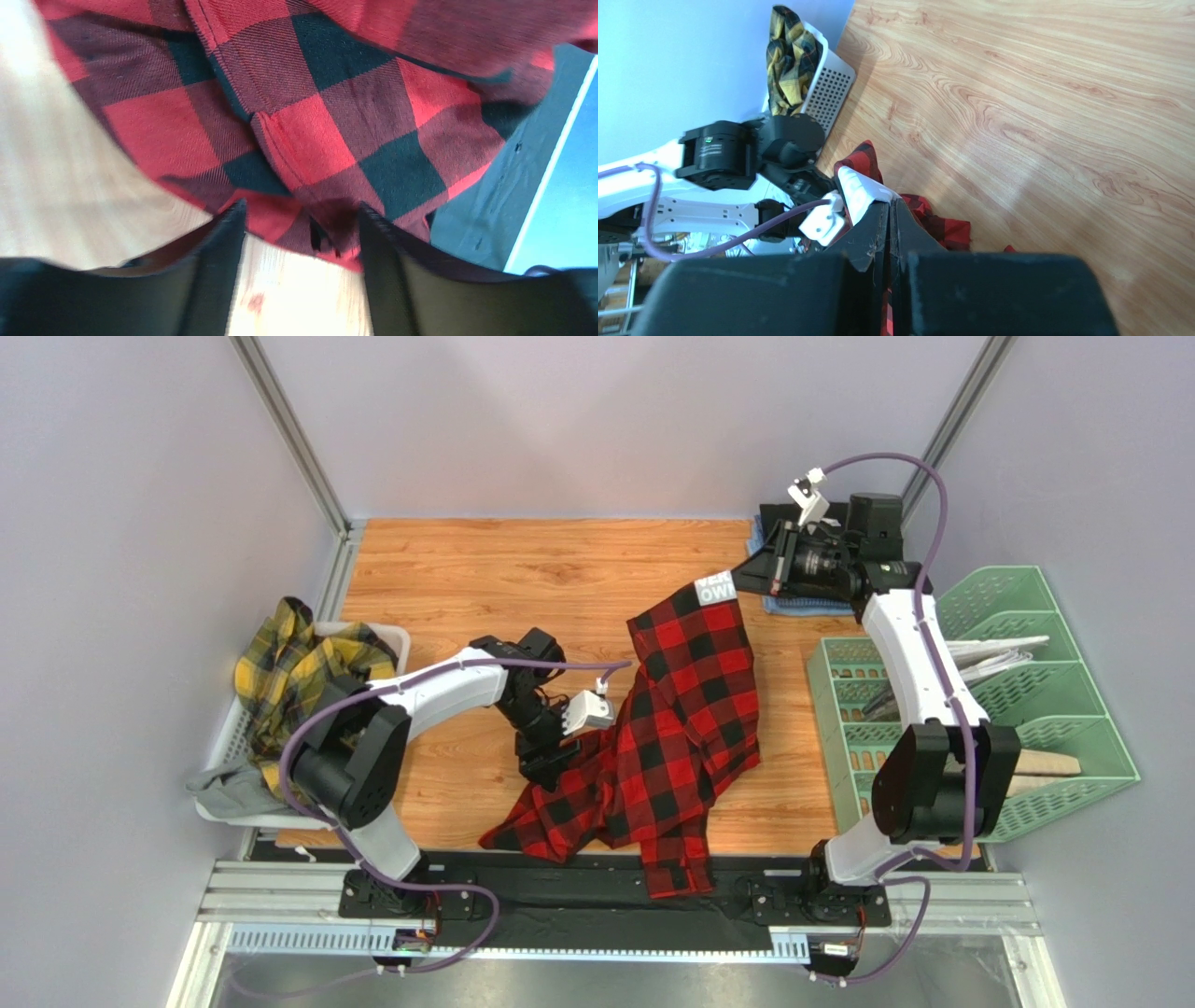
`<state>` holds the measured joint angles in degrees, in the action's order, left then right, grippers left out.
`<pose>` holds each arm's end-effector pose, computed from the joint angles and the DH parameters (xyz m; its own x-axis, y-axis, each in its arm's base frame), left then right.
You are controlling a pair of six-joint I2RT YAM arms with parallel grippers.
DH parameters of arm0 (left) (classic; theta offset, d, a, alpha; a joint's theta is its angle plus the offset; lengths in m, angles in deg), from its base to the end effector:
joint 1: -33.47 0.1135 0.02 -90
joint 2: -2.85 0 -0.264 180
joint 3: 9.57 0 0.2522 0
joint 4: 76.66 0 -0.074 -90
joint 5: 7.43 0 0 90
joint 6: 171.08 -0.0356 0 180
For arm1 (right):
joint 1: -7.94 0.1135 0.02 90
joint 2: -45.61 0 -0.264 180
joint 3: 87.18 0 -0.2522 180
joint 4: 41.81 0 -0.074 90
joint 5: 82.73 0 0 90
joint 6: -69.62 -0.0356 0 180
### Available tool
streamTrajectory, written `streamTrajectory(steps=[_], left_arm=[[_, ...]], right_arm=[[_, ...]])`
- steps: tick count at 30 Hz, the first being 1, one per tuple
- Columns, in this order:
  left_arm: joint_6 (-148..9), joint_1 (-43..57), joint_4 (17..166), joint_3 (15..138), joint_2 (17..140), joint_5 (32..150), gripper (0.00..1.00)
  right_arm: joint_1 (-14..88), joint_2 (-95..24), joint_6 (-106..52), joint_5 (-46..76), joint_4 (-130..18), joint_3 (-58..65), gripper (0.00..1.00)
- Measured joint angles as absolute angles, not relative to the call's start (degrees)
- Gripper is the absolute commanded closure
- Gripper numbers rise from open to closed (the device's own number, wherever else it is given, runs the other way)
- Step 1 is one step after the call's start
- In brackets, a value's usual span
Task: Fold and stack the long sleeve shirts
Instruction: Flatten the shirt out
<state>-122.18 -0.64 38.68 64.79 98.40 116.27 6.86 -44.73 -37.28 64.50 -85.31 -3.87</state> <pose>0.2275 -0.1780 0.1818 -0.2937 0.8595 -0.4183 0.9195 0.1344 -0.3694 0.3471 0.0234 0.3491 -0.7696 0.1719 -0.6150 -0.4559 0.5266 0.7176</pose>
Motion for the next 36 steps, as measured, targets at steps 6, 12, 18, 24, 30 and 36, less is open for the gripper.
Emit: streamTrajectory(steps=[6,12,18,24,30,36], left_arm=[[-120.8,-0.2,38.6,64.8,102.2,118.3,1.00],[-119.7,6.1,30.7,72.4,98.3,118.0,1.00],[-112.9,5.7,25.7,92.6,90.9,113.4,1.00],[-106.5,-6.1,26.8,93.1,91.7,105.2,1.00],[-102.2,-6.3,32.4,73.0,97.5,96.3,0.97],[-102.7,-6.1,31.6,65.1,92.8,101.1,0.48]], right_arm=[[2.9,-40.8,-38.5,64.9,-85.7,-1.3,1.00],[-1.6,-37.4,-39.9,65.8,-86.5,-0.5,1.00],[-5.8,-32.4,-41.0,66.4,-86.5,-0.5,1.00],[-6.2,-31.3,-41.3,66.1,-86.4,-1.3,1.00],[-7.0,-32.0,-39.2,65.2,-88.5,-2.1,1.00],[-7.0,-32.4,-35.9,64.1,-91.3,-2.1,1.00]])
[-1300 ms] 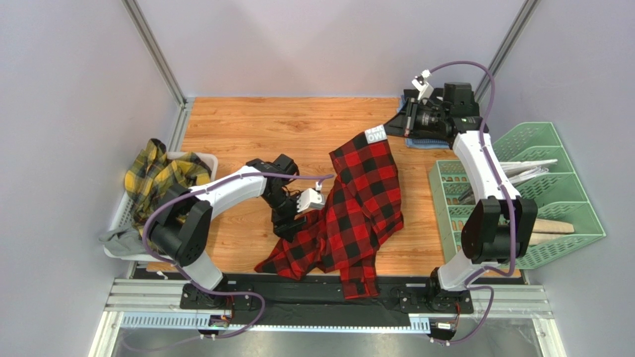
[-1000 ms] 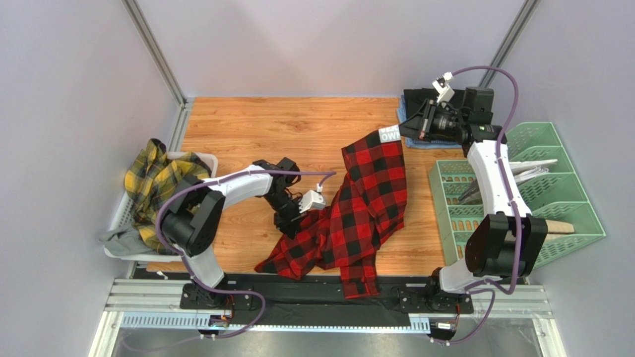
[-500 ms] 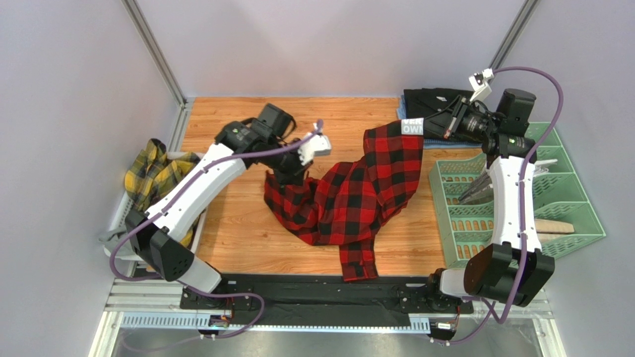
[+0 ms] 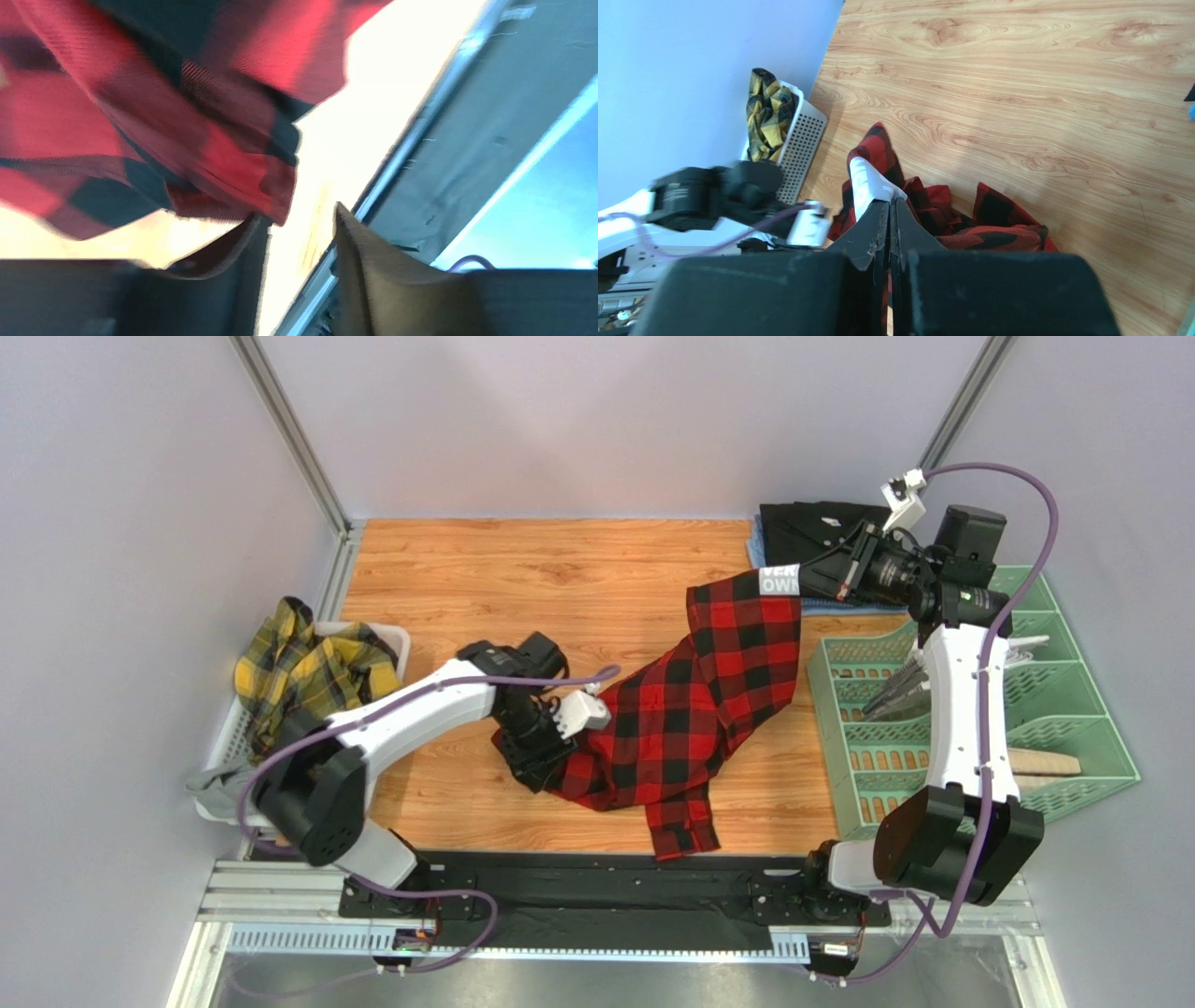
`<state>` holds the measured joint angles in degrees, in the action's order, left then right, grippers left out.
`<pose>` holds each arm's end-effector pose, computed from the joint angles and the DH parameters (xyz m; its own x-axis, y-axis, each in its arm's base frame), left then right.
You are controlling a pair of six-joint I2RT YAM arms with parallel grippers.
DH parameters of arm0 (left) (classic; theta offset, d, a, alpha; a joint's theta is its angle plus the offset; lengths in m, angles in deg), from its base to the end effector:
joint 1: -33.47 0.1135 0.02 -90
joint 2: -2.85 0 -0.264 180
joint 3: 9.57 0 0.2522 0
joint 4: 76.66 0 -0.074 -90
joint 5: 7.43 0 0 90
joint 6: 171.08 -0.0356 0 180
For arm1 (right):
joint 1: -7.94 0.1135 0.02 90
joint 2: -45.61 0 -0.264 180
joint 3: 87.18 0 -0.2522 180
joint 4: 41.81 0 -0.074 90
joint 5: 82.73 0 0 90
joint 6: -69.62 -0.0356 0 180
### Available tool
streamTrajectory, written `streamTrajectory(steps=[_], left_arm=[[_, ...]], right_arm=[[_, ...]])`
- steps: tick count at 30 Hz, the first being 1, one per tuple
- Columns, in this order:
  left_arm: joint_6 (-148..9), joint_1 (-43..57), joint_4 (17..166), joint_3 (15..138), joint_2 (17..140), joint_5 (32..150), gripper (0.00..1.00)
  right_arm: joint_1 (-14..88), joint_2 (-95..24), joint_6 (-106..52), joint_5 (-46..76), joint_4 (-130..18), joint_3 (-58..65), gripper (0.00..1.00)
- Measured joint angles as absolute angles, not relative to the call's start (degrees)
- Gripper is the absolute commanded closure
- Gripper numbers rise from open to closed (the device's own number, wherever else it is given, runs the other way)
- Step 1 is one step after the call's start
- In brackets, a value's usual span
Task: Fold and stack the long sleeve shirts
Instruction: Flatten the shirt out
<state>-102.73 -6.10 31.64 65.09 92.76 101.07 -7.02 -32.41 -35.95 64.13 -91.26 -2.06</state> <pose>0.1999 -0.1798 0.2036 -0.4878 0.8570 -0.1664 0.8576 0.4348 -0.2749 0.2833 -0.0449 0.3946 -0.6463 0.3246 -0.6906 -0.3810 0.6469 0.6606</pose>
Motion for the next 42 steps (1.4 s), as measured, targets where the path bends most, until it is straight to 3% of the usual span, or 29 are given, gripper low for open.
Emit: streamTrajectory(steps=[5,12,21,27,42], left_arm=[[-110.5,2.6,31.8,69.7,80.7,110.0,0.43],[-136.3,15.6,33.8,75.3,84.0,115.7,0.39],[-161.2,15.2,34.9,78.8,100.2,114.7,0.41],[-171.7,10.4,35.6,78.6,104.6,110.7,0.42],[-181.4,8.3,34.6,76.0,107.2,103.3,0.41]], right_arm=[[-7.0,-32.9,-33.1,63.6,-93.7,-2.0,1.00],[-7.0,-33.2,-30.6,63.1,-96.5,-2.1,1.00],[-7.0,-34.6,-29.4,63.1,-97.5,-2.1,1.00],[-7.0,-36.5,-28.8,63.0,-98.9,-3.2,1.00],[-7.0,-37.7,-27.6,63.0,-99.9,-3.9,1.00]])
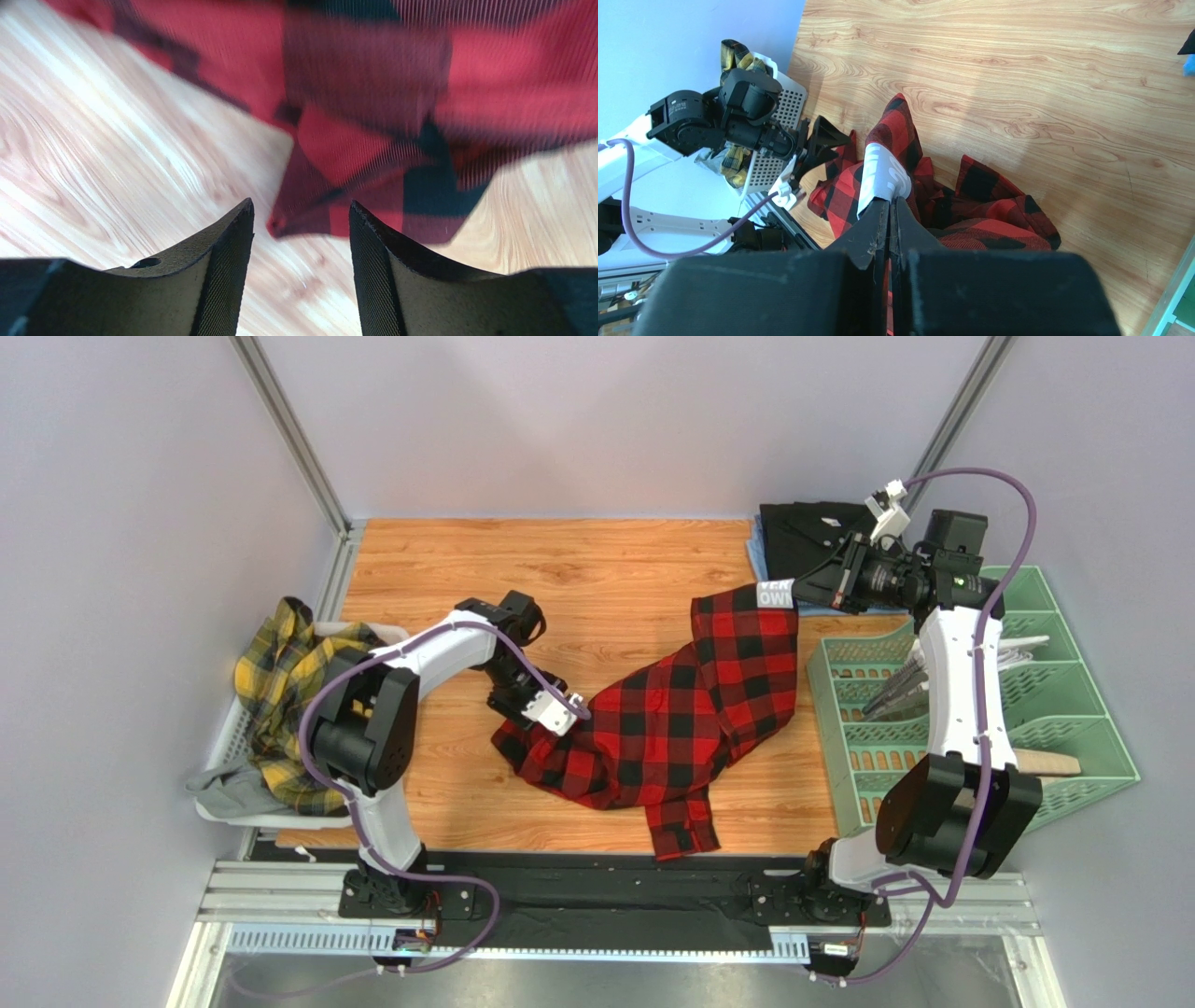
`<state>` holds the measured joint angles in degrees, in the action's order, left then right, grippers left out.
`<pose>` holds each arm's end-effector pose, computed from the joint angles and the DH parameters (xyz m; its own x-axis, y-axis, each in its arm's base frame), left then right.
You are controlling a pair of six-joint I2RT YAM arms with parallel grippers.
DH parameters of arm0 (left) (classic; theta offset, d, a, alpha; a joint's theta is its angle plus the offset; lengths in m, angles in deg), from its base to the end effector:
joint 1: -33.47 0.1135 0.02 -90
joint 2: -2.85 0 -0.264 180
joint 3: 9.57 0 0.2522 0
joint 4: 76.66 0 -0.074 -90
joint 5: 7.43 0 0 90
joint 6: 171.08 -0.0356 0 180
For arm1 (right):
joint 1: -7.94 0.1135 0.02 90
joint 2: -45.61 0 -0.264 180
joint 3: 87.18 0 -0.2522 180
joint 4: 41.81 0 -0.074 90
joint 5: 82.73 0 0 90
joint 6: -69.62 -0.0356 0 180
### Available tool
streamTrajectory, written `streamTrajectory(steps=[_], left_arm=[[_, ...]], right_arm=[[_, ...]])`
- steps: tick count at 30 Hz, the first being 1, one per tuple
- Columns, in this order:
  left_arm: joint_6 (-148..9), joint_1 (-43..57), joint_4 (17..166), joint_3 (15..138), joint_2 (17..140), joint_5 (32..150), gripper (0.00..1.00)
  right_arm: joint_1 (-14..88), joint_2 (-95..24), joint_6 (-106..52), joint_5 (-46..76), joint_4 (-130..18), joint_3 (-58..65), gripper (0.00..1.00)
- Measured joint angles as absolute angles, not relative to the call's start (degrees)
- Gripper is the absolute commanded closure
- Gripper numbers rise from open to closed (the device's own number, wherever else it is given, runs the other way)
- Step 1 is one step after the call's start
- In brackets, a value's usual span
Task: Fold and stack the long sleeve shirts
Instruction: Flatten the shirt out
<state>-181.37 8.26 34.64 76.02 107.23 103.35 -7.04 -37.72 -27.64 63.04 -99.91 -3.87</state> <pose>0.2923 -0.1516 0.1808 0.5671 0.7498 -0.3409 0.8157 -0.5686 0.1064 0.2989 -0.0495 0.3678 -0.7278 0.2683 -0.6311 -0.3326 0.6666 0.6671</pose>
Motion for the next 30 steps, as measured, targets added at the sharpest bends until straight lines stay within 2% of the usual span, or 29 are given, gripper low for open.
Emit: streamTrajectory(steps=[7,10,14,16,17,18,20,21,24,30], left_arm=[[-183.2,11.0,34.7,75.7,107.2,102.0,0.39],[-183.2,10.4,35.2,75.8,107.2,102.2,0.34],[-183.1,9.3,36.0,75.8,107.8,102.6,0.34],[-183.0,8.6,36.6,75.8,108.5,103.0,0.37],[-182.9,8.3,36.8,75.8,108.9,103.2,0.41],[-182.8,7.9,36.9,75.8,109.3,103.3,0.55],[-182.6,7.3,37.0,75.8,110.0,103.5,0.72],[-182.1,7.1,37.1,75.8,110.2,103.6,0.84],[-180.4,6.8,36.9,75.8,110.2,103.7,1.00],[-173.1,10.4,30.1,78.6,107.2,106.1,1.00]], right_arm=[[-7.0,-38.3,-26.9,63.1,-100.8,-3.9,1.00],[-7.2,-39.0,-26.8,63.1,-101.2,-3.9,1.00],[-7.5,-39.6,-26.7,63.1,-101.8,-3.9,1.00],[-7.8,-39.7,-26.7,63.1,-102.1,-3.9,1.00],[-7.9,-39.7,-26.7,63.1,-102.1,-3.9,1.00],[-8.0,-39.7,-26.7,63.1,-102.1,-3.9,1.00],[-8.3,-39.7,-26.7,63.1,-102.2,-3.9,1.00],[-8.3,-39.7,-26.7,63.1,-102.3,-3.9,1.00],[-8.7,-39.7,-26.7,63.1,-102.3,-3.9,1.00],[-10.3,-39.7,-26.8,63.1,-102.9,-4.6,1.00]])
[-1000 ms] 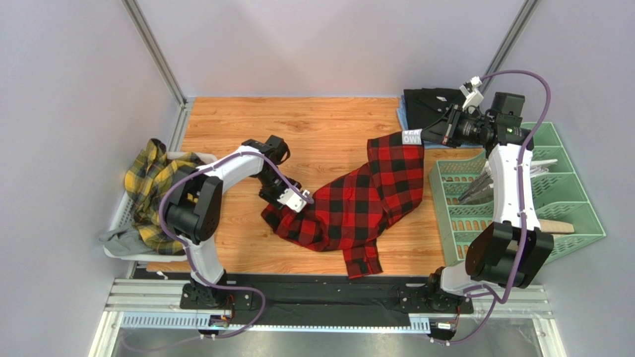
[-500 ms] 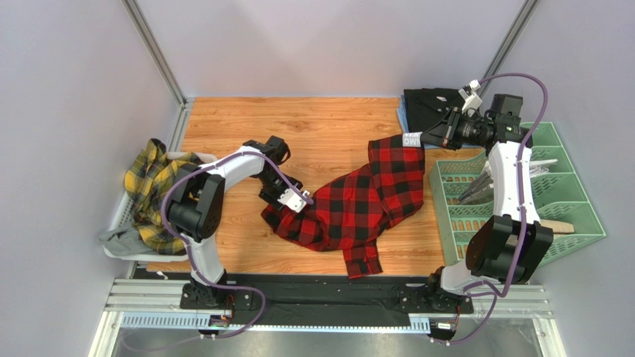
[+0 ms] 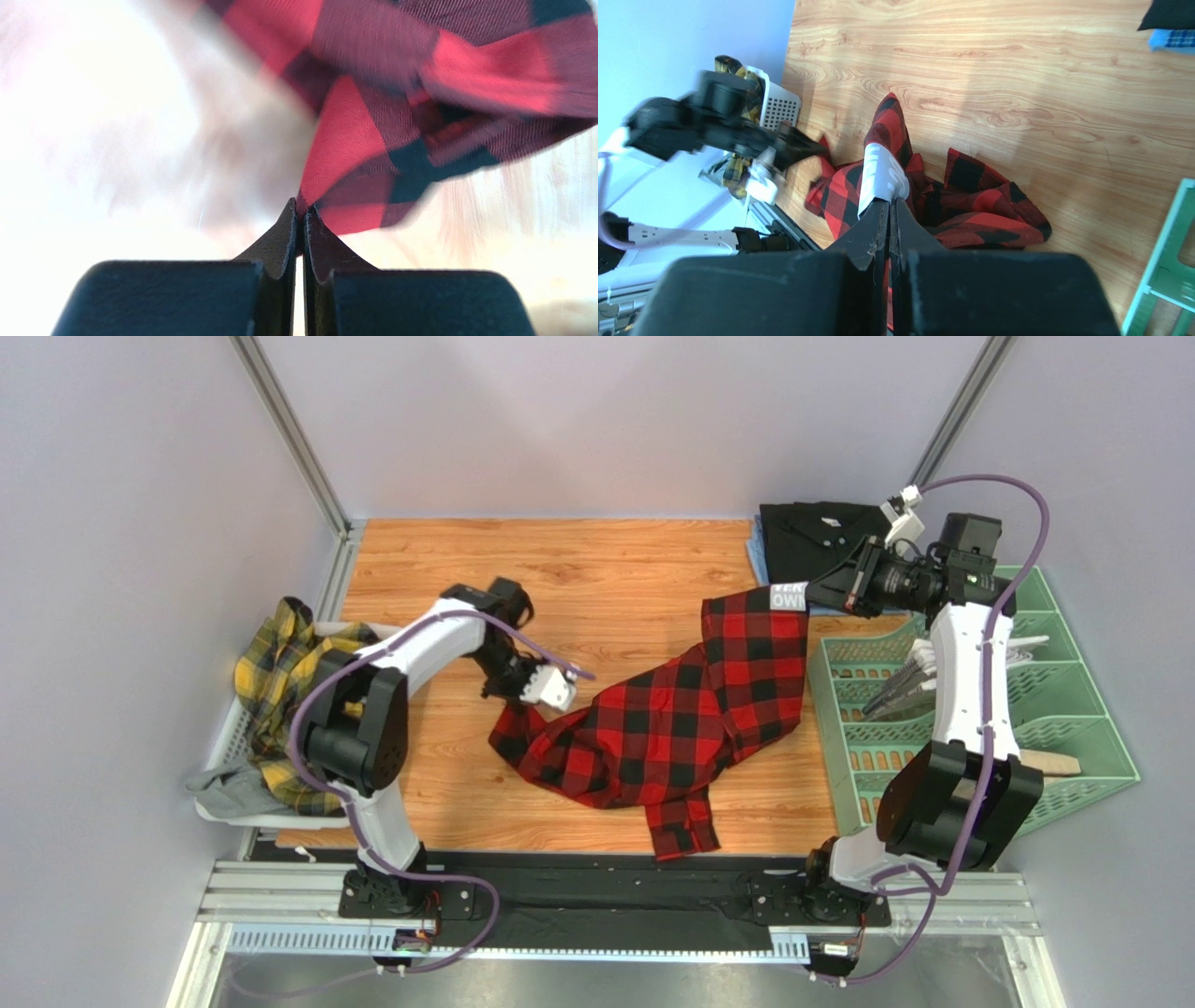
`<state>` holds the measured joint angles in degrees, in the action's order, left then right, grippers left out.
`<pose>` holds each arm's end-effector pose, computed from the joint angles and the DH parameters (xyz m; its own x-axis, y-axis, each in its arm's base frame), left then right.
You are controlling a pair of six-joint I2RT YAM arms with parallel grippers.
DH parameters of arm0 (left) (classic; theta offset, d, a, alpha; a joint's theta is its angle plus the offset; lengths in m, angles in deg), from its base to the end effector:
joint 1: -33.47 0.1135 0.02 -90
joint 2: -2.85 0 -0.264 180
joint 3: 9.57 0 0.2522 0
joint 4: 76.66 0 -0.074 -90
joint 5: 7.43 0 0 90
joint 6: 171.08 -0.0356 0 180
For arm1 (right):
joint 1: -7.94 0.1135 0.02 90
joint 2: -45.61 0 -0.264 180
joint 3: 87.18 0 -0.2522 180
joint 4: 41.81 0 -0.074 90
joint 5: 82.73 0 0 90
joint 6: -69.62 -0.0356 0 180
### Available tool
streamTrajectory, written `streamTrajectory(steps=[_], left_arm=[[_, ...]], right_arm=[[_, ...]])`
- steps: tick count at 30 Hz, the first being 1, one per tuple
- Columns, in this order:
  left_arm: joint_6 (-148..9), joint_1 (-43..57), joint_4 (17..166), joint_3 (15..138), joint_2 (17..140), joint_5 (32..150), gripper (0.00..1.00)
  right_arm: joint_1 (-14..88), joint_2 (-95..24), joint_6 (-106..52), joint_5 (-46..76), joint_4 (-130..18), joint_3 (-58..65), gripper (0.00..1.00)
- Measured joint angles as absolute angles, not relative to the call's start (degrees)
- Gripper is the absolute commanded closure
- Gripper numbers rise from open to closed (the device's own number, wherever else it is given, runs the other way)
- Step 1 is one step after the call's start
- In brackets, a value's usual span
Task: Fold and stack the long sleeve shirts
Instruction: Flatten the shirt out
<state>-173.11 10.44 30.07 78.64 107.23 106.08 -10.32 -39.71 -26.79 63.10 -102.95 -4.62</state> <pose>0.2971 -0.1417 0.1924 0.3947 0.8280 -0.3983 0.9068 -0.4208 0.0239 0.3005 -0.0681 0.3586 -0.7503 0.3136 -0.5820 -0.2571 0.6726 0.6939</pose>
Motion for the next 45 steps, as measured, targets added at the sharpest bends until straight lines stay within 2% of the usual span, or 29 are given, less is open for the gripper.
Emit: streamTrajectory(steps=[8,13,17,25,26,28,29,30,31,37,41,45], left_arm=[[-154.9,22.2,19.8,97.7,98.3,108.0,1.00],[-148.9,24.7,16.2,97.1,94.7,106.5,1.00],[-145.6,25.7,14.9,91.5,96.1,105.6,0.99],[-137.6,26.3,17.9,81.7,103.4,105.9,0.75],[-136.5,26.3,18.9,81.3,104.3,106.1,0.70],[-134.5,26.5,21.3,80.1,105.2,106.6,0.50],[-133.5,26.7,22.2,79.4,105.3,107.0,0.44],[-133.0,26.8,22.7,79.0,105.3,107.4,0.43],[-132.1,26.7,23.2,78.7,105.1,108.1,0.36],[-125.0,21.4,28.1,80.8,103.9,109.8,0.34],[-116.8,13.5,32.0,93.6,109.9,110.7,0.34],[-109.0,9.5,35.8,112.0,122.2,115.1,0.33]], right_arm=[[-14.5,-39.7,-29.1,63.5,-103.1,-13.5,1.00],[-19.1,-39.3,-32.2,64.4,-100.9,-18.6,1.00],[-22.0,-38.7,-34.4,64.7,-98.8,-19.0,1.00],[-22.5,-36.9,-36.4,66.7,-96.0,-14.3,1.00],[-22.2,-36.4,-36.4,66.9,-96.1,-12.9,1.00],[-21.3,-35.3,-35.8,67.3,-96.5,-9.6,1.00],[-20.9,-35.0,-35.5,67.4,-96.8,-8.4,1.00],[-20.5,-34.7,-35.1,67.5,-96.8,-7.6,1.00],[-20.2,-34.5,-34.8,67.5,-96.9,-6.6,1.00],[-19.5,-33.6,-33.0,67.9,-98.1,-2.8,1.00],[-19.5,-32.4,-30.9,67.9,-99.8,0.5,1.00],[-19.5,-31.0,-27.8,68.4,-103.5,2.6,1.00]])
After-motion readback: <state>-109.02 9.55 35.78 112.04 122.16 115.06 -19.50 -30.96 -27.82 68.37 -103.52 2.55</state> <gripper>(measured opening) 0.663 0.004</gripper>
